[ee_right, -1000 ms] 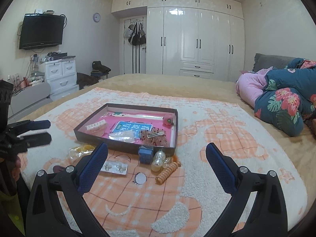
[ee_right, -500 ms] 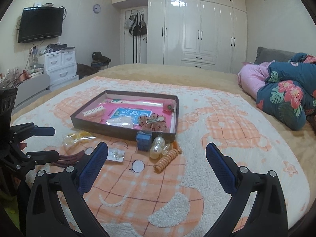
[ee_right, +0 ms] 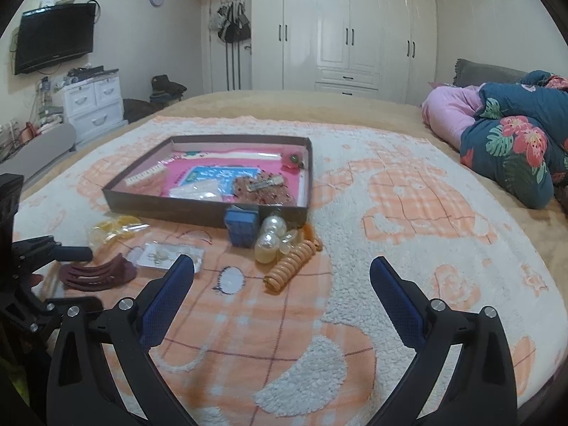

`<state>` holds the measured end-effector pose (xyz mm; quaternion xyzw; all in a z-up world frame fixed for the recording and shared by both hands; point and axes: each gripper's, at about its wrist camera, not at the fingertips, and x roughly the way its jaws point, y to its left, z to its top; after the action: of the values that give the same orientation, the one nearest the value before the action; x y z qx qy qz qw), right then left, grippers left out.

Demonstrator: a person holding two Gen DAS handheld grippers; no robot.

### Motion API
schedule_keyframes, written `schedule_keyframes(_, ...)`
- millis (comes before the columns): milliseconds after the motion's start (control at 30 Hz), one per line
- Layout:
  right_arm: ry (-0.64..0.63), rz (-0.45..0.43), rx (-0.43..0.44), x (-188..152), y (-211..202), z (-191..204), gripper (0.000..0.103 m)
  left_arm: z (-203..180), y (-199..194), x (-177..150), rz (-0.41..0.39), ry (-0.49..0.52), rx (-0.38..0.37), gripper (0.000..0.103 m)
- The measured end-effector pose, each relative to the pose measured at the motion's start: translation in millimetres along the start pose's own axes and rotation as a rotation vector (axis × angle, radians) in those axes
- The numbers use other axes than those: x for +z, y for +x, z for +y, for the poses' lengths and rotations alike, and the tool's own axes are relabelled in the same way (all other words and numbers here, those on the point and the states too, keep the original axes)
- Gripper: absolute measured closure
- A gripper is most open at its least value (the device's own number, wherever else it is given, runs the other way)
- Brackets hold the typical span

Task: Organize jewelry
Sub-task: 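Grasp the maroon hair clip with left gripper while right grasps the orange coiled hair tie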

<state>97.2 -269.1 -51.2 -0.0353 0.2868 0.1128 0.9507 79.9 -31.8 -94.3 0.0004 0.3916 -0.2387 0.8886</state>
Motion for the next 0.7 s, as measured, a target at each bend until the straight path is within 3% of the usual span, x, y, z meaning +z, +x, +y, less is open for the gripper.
schedule_keyframes(300, 0.026, 0.037, -0.025, 0.8, 15.4, -10.8, 0.006, 4.5, 3.0, -1.2, 0.022, -0.025, -0.030, 0.061)
schedule_keyframes(467, 0.067, 0.088, -0.017, 5.7, 36.9, -15.6, 0.006, 2.1, 3.6, -0.8, 0.031, -0.018, -0.037, 0.066)
schedule_keyframes(700, 0.069, 0.164, -0.032, 7.7, 71.0, -10.1, 0.009, -6.5, 12.7, 2.6, 0.034, 0.020, -0.017, 0.054)
